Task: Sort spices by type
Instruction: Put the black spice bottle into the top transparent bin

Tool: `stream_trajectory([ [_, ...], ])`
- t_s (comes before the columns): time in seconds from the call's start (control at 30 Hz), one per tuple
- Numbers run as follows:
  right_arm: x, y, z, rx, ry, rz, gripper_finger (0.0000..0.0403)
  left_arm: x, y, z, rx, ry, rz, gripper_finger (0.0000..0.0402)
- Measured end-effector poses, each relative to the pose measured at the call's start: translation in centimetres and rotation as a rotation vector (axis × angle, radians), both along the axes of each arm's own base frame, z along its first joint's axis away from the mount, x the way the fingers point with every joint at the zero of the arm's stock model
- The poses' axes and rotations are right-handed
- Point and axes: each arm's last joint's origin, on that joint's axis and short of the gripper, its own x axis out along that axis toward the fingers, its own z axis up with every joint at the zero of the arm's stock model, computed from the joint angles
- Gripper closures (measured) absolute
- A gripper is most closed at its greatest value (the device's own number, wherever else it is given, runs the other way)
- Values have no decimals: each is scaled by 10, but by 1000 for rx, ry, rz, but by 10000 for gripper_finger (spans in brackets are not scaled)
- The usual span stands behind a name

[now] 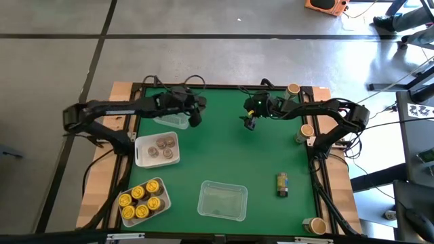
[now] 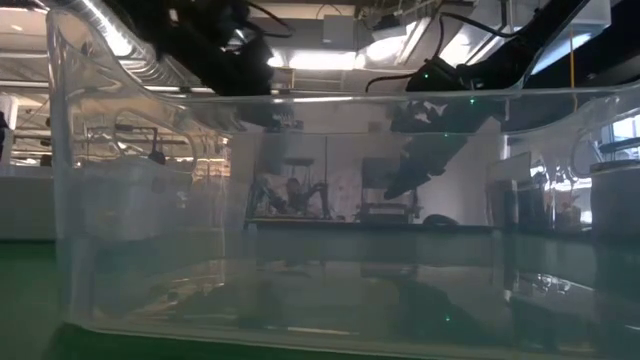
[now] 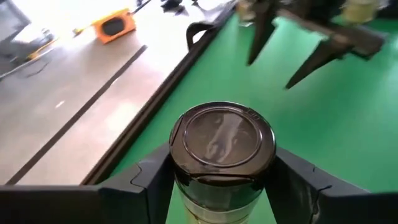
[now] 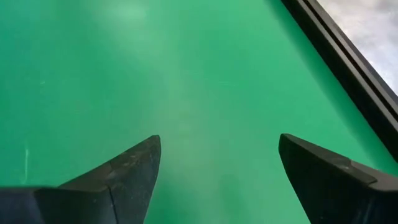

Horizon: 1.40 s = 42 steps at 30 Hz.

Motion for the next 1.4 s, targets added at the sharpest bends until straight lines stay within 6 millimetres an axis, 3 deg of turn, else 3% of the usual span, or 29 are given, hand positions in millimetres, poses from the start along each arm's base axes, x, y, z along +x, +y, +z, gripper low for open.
stream_trajectory([
  [0.1,0,0,0,-1,-1,0,79,-17,-4,8,8,50,86,201],
  [0.2,0,0,1,-4,-7,0,79,-31,-4,1,20,86,184,201],
  [0.43,1,-1,1,-8,-15,0,79,-57,0,-35,-22,60,299,197],
  [0.73,3,-2,4,-28,-52,0,79,-77,6,-80,-19,-100,368,195],
  [0.93,5,-3,1,-30,-55,0,79,-89,15,-88,33,-215,427,195],
  [1.4,6,-3,-4,-16,-36,-3,79,-109,37,-104,96,-65,656,194],
])
